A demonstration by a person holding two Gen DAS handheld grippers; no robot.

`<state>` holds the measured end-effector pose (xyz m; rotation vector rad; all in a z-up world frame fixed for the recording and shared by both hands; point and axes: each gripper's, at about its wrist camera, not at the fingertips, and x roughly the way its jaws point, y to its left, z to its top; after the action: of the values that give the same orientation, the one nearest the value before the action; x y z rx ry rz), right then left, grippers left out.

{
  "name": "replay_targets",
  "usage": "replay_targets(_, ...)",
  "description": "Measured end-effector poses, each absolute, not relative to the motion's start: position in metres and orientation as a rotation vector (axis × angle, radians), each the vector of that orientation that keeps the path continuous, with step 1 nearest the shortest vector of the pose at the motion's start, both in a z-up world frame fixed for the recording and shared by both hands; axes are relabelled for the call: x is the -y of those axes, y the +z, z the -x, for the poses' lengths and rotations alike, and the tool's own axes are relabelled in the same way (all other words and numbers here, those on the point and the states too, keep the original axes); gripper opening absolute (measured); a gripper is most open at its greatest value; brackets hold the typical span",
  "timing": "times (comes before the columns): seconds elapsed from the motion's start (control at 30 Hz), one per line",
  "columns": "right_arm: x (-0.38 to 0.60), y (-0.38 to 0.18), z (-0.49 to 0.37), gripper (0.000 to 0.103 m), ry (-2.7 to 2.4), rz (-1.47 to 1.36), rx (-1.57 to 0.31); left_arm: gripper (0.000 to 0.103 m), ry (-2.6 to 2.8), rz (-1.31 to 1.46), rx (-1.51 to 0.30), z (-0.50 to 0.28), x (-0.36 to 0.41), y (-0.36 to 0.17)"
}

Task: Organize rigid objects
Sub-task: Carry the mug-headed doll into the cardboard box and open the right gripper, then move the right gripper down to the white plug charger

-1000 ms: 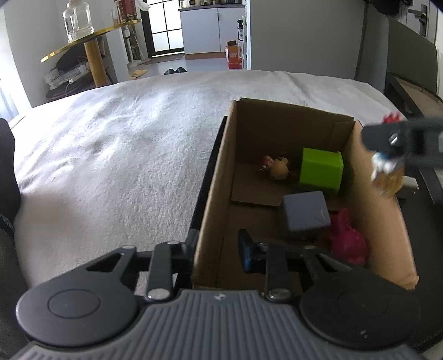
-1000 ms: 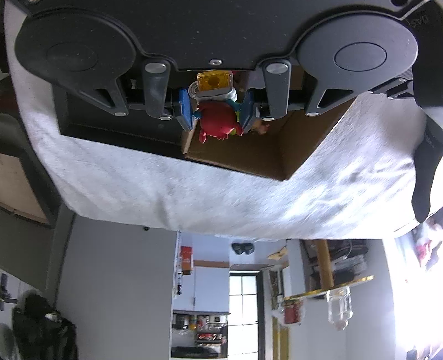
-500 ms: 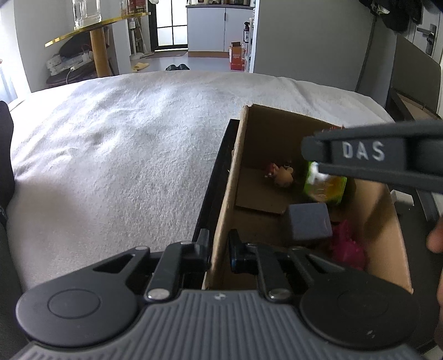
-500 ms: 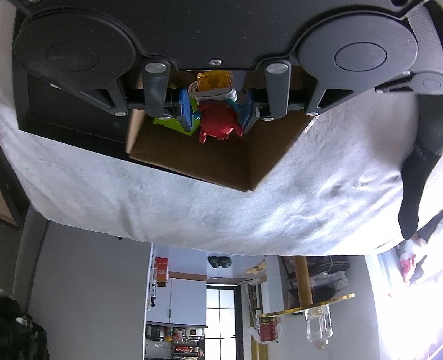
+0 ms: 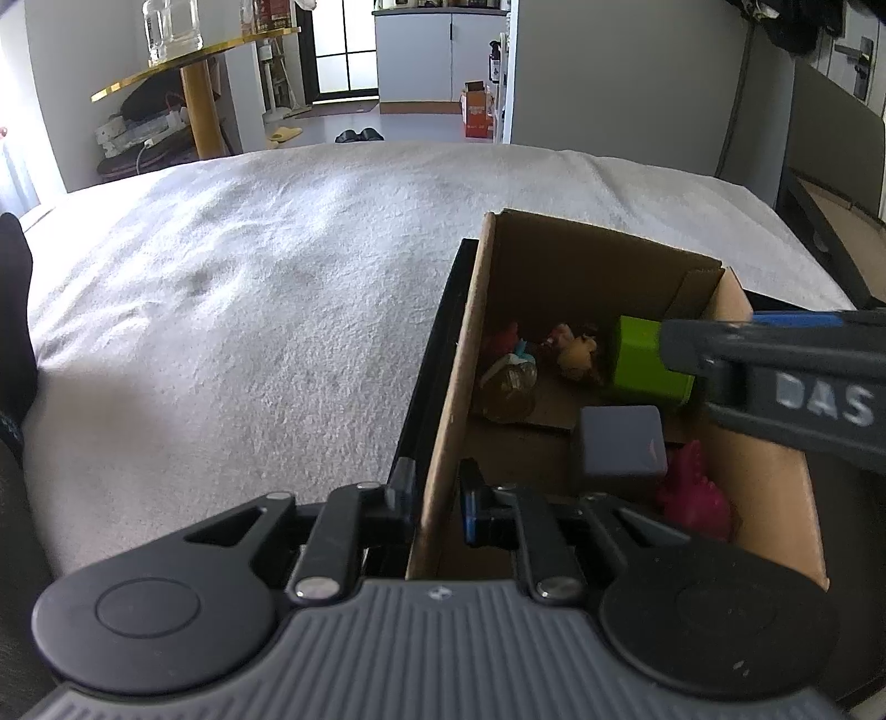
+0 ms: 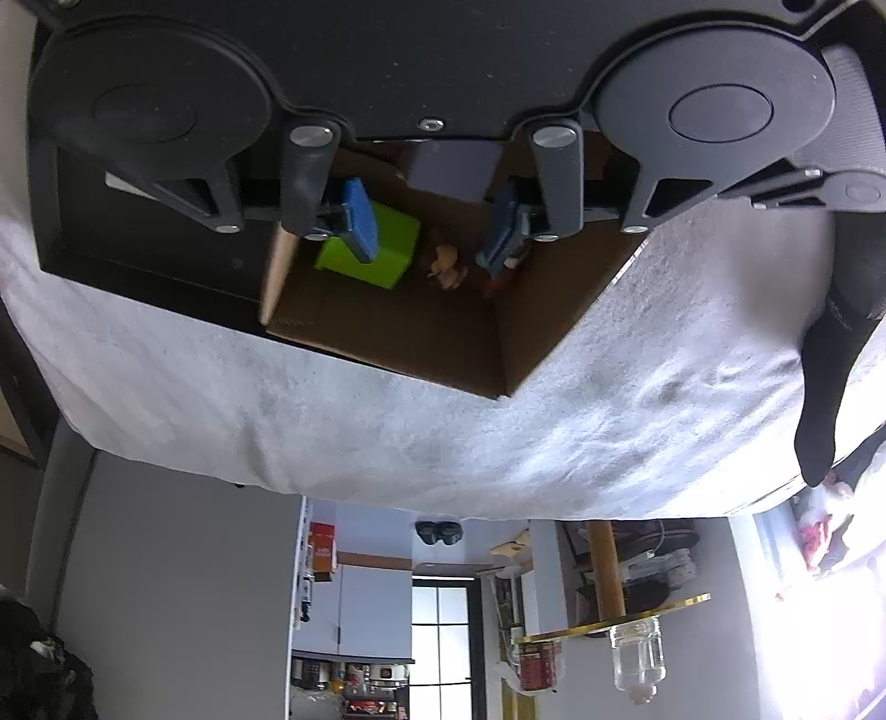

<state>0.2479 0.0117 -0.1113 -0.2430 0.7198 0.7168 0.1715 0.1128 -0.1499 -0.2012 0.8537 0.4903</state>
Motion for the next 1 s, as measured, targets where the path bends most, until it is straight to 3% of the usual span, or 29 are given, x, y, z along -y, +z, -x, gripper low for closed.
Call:
replay_targets(0.1,-0.001,-0.108,-0.245,0.059,0.693,0.24,-0.703,0.024,0.493,0.197,-0.86,-0.173,-0.112,-0.148)
replay_targets(0.17,0.007,-0.107,-0.244,0.077,0.662,0.245,-0.682,0.034,0.496,0.179,-0.863,-0.174,-0.109,-0.147)
replay_targets(0.23,0.016,-0.106,-0.245,0.083,0.63,0.256,-0.669,0.037,0.498,0.166,-0.849,-0.174,-0.106,-0.145)
replay_targets(0.53,0.055,-0.109,-0.256,0.086,0.579,0.202,-0.705,0.037,0.518,0.126,-0.819,-0.177,-0.099,-0.138)
replay_targets(0.7,0.066,-0.113,-0.257,0.096,0.565,0.224,-0.695,0.038,0.532,0.107,-0.828,-0.183,-0.097,-0.137)
replay_targets(1.0,0.087,-0.123,-0.267,0.099,0.535,0.22,-0.714,0.062,0.555,0.054,-0.851,-0.191,-0.088,-0.14)
